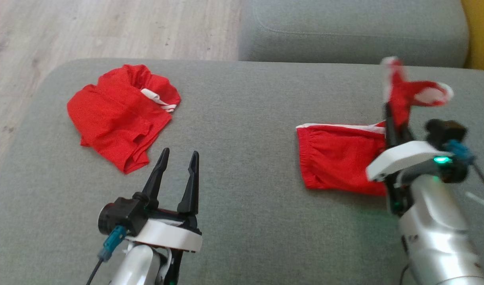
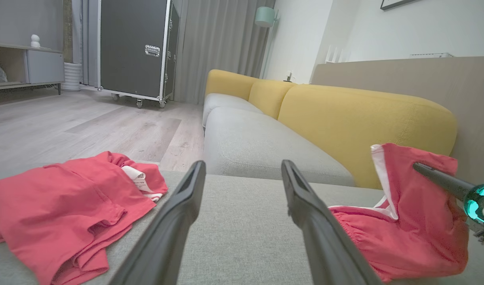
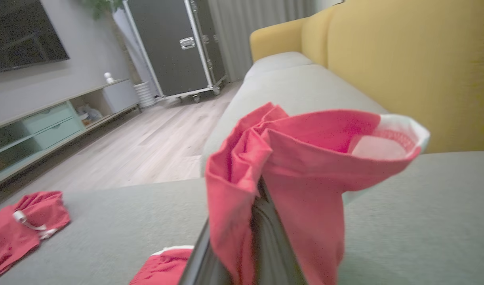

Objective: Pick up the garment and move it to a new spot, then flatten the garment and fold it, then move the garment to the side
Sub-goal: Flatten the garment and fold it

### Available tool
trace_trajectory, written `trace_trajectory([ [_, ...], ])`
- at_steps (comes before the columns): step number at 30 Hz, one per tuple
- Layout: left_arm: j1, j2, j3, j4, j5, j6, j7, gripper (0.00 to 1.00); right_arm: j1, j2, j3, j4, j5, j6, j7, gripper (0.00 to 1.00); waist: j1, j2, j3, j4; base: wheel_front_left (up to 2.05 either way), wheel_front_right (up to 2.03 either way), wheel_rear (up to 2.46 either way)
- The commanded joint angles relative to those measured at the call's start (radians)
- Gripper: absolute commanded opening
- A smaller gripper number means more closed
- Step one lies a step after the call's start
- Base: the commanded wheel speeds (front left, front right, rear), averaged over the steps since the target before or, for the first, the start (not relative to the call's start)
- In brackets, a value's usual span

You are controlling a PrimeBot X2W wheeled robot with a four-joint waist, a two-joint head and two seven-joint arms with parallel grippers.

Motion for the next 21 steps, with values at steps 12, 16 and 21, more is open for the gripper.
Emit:
trace_trajectory([
  [12,-0.018,0.006,0.034,-0.021,0.009,-0.002,-0.005,1.00,-0.012,0.018,0.407,0.080,0.129,0.003,-0.014,0.00,0.0000,0.0000,-0.007,0.063,0.00,0.00,0.00],
  [16,-0.017,0.006,0.035,-0.022,0.008,-0.002,-0.005,1.00,-0.016,0.018,0.473,0.123,0.139,0.003,-0.014,0.00,0.0000,0.0000,-0.002,0.072,0.00,0.00,0.00],
  [21,-0.017,0.006,0.034,-0.026,0.005,0.002,-0.005,1.00,-0.031,0.017,0.530,0.164,0.126,0.003,-0.014,0.00,0.0000,0.0000,0.004,0.072,0.00,0.00,0.00],
])
